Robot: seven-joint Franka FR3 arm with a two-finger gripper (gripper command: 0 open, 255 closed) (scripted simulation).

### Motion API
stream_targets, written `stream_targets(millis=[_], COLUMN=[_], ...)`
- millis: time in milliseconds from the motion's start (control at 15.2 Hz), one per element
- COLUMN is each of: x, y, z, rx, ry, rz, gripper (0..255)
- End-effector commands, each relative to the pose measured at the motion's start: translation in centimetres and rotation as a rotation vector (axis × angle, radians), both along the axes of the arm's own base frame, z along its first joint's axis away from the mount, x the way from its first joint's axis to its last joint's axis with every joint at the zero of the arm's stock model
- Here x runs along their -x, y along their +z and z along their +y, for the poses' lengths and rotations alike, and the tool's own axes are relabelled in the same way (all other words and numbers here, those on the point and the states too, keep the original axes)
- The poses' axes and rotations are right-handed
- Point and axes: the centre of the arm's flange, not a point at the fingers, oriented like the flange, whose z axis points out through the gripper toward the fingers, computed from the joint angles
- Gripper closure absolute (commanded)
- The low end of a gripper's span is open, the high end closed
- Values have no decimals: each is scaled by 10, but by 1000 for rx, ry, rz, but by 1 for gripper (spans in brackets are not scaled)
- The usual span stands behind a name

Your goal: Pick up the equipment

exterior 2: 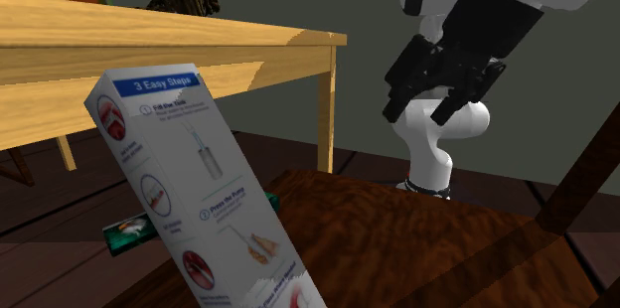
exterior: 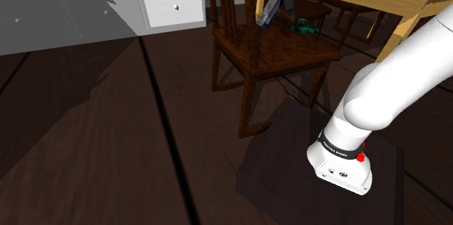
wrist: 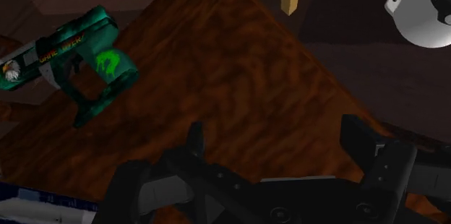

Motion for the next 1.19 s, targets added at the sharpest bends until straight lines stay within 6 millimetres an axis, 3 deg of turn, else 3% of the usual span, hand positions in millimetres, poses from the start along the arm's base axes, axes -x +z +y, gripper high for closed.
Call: stream_targets(millis=[0,594,1122], x=[-20,-104,-184], y=[-4,-19,-40], z=[-19,-81,-125], rx=[35,183,316], ry=[46,238,409], rz=[46,239,411], gripper=[0,0,0])
